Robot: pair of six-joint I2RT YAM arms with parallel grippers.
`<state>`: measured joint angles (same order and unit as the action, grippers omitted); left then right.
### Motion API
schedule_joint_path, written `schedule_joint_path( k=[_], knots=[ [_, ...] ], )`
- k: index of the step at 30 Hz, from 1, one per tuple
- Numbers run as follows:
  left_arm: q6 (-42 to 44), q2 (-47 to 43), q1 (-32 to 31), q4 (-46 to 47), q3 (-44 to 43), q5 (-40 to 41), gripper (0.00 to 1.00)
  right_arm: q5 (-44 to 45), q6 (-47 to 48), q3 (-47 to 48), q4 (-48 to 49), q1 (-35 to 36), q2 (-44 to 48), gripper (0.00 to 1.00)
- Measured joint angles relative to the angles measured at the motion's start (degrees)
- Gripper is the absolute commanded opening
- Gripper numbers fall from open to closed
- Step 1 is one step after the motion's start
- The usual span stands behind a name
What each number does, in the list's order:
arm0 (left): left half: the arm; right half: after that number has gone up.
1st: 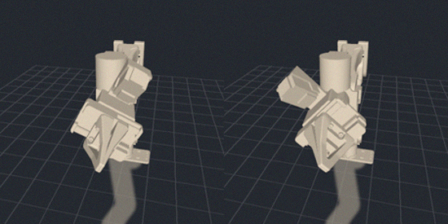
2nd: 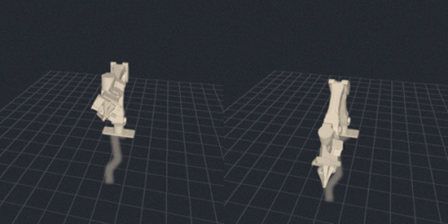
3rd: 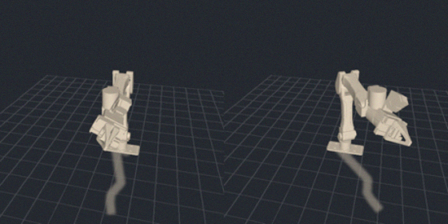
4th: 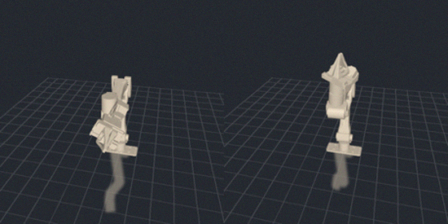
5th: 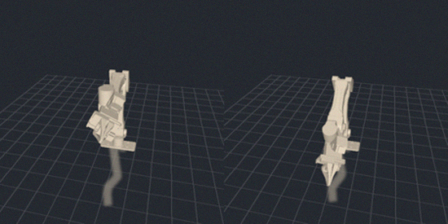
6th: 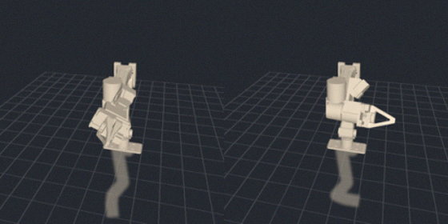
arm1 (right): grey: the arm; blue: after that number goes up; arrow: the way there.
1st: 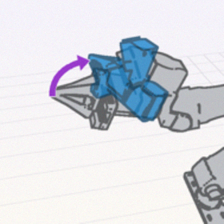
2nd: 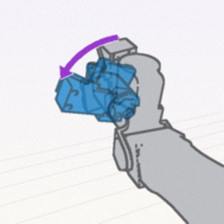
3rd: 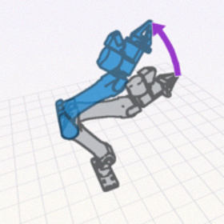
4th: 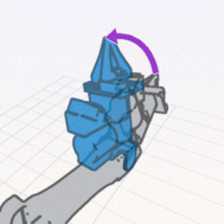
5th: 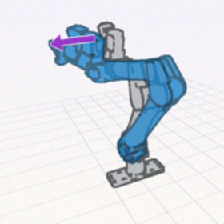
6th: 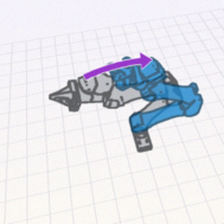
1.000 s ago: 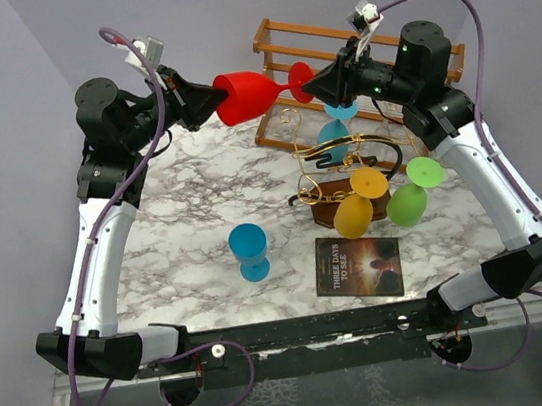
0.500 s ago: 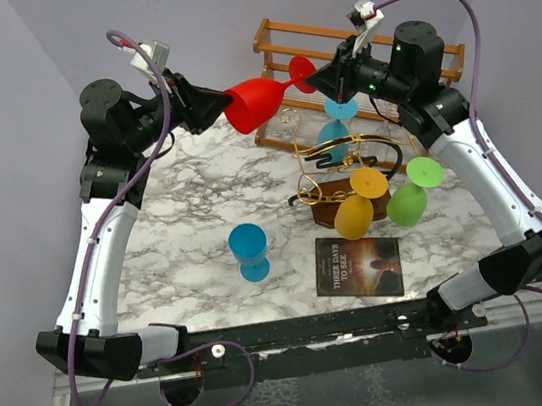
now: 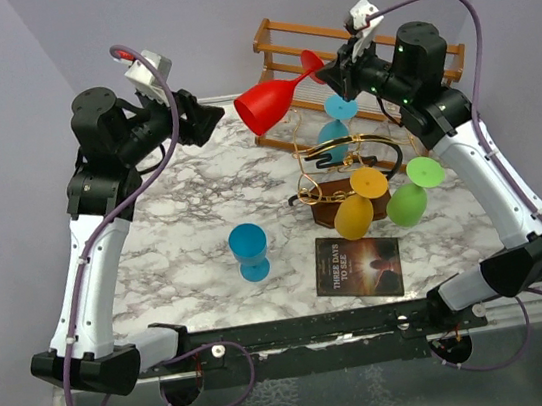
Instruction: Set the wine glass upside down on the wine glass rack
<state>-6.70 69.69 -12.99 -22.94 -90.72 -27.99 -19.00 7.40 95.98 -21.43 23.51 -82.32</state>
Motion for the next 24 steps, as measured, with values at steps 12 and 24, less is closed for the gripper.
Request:
schedule_joint_path(
  k=[12,24],
  knots=[
    [0.5,-0.6,4.7,-2.5,-0.2,14.0,0.96,13.0,16.9,-5.3,-0.3,14.0,2.4,0.01],
    [-1.3,-0.6,6.6,-2.0,-0.2,15.5,0.97,27.5,25.9,-6.7,-0.5,18.8,-2.1,0.01]
  ],
)
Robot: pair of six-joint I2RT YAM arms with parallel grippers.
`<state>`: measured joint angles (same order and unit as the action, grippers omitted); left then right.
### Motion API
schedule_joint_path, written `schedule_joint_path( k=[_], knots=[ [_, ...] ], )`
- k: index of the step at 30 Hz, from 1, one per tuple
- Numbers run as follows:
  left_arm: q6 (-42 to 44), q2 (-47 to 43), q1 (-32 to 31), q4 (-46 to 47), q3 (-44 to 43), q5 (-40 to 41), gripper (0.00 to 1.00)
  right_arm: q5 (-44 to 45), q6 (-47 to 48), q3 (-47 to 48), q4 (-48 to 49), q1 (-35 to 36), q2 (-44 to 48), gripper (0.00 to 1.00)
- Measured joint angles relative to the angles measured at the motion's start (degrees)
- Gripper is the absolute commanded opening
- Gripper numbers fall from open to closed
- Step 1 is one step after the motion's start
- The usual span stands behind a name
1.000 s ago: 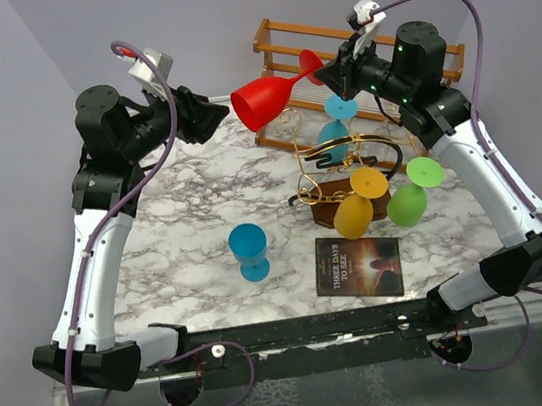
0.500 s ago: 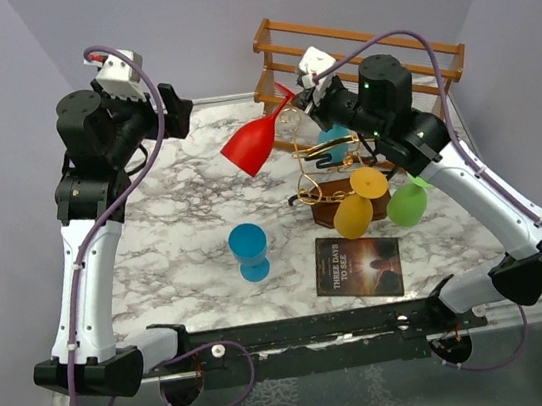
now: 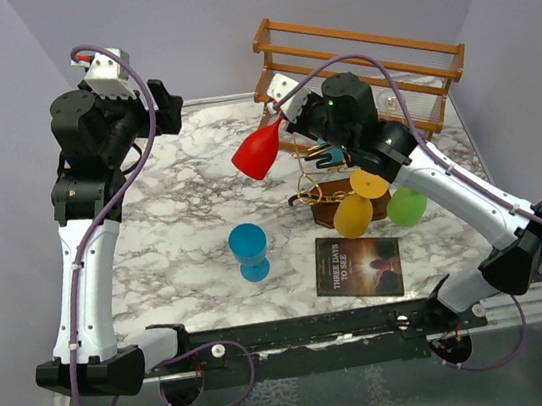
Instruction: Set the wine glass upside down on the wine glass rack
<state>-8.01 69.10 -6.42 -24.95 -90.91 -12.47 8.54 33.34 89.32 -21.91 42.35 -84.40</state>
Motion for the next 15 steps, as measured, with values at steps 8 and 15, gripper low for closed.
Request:
schedule_joint_path(
  k=[8,15],
  knots=[
    [-0.4,0.0,0.4,0.0,0.0,-0.3,0.97,4.8,1.9,-0.8,0.1,0.2,-1.3,0.01],
    [-0.5,0.0,0.5,0.1,0.1,-1.2,0.97,7.6,3.0,-1.3,0.1,0.4,-2.4,0.01]
  ],
)
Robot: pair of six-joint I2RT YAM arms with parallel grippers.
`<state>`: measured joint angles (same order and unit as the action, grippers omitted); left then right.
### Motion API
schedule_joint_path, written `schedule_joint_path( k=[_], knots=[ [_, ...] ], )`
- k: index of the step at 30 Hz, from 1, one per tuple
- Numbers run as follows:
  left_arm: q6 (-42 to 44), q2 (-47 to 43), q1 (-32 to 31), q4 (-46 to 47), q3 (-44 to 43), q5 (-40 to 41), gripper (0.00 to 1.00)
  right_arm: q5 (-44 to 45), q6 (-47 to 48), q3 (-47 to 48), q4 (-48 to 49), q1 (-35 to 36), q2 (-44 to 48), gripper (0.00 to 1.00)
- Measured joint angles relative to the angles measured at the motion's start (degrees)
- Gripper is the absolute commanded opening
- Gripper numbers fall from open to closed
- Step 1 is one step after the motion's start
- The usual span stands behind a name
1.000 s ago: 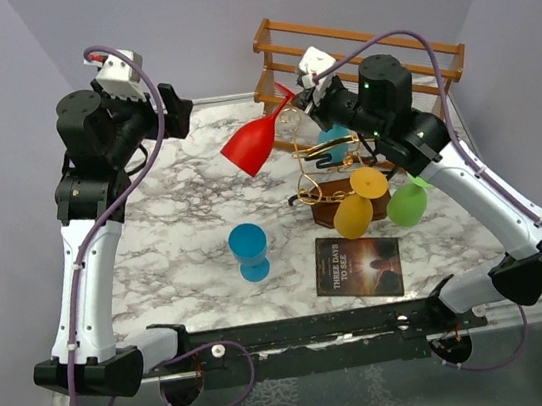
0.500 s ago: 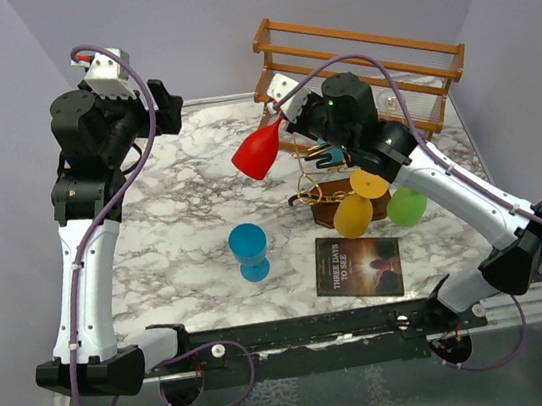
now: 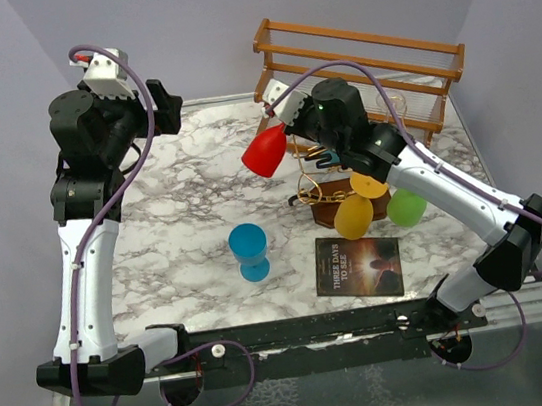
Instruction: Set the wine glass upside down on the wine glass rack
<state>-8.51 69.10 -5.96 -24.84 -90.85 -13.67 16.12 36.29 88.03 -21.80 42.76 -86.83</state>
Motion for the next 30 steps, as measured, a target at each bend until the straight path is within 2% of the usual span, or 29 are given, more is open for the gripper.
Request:
schedule_joint_path(
  k=[30],
  knots=[
    [-0.1,0.2,0.3,1.2,1.2,-2.8,0.97,6.4,3.2,-0.2,1.7,0.0,-5.7,0.01]
  ],
)
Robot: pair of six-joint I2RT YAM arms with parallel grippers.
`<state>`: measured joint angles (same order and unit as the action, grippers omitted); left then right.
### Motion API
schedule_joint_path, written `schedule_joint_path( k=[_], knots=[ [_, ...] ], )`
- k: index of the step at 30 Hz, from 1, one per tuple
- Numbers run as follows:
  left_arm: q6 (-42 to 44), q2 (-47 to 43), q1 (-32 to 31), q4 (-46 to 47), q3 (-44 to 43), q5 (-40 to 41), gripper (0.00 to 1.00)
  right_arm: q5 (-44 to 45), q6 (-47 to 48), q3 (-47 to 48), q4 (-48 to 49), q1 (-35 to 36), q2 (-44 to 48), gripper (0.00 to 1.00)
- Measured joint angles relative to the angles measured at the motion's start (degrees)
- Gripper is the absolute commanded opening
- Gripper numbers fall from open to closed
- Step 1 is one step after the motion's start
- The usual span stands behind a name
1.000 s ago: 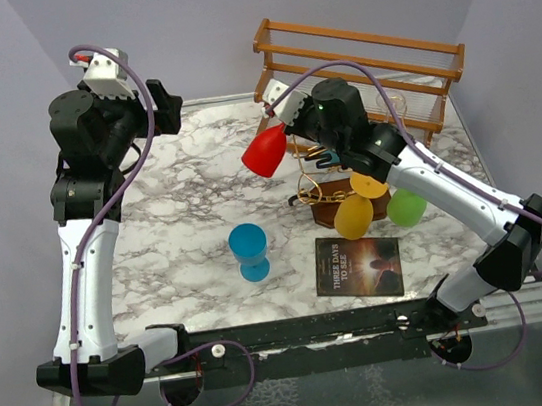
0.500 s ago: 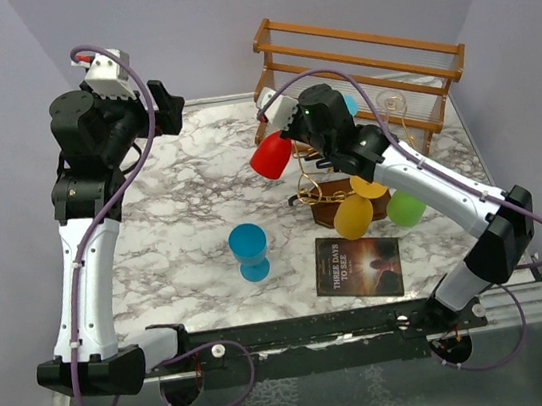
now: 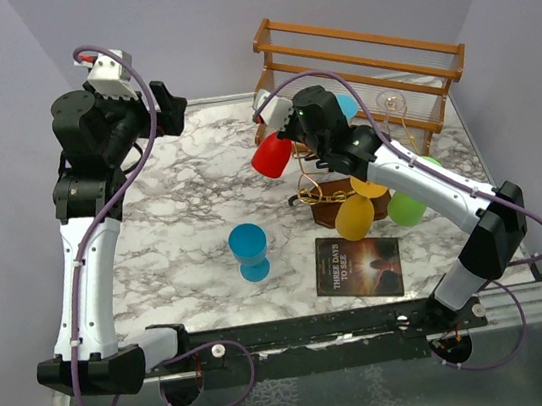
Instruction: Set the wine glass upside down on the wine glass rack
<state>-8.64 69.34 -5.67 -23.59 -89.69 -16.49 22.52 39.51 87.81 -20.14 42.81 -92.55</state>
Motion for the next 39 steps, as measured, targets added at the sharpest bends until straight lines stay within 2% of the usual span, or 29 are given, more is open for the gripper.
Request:
schedule_joint_path(
  k=[32,39],
  knots=[
    [2.2,0.0,0.0,0.0,1.1,-0.7,0.97,-1.9,4.0,2.8,0.9,1.7,-2.2,0.01],
    [3.7,0.0,0.0,0.0,1.1,0.2,0.97,-2.3,5.0,2.8,0.4,2.2,-2.1,0.05]
  ],
)
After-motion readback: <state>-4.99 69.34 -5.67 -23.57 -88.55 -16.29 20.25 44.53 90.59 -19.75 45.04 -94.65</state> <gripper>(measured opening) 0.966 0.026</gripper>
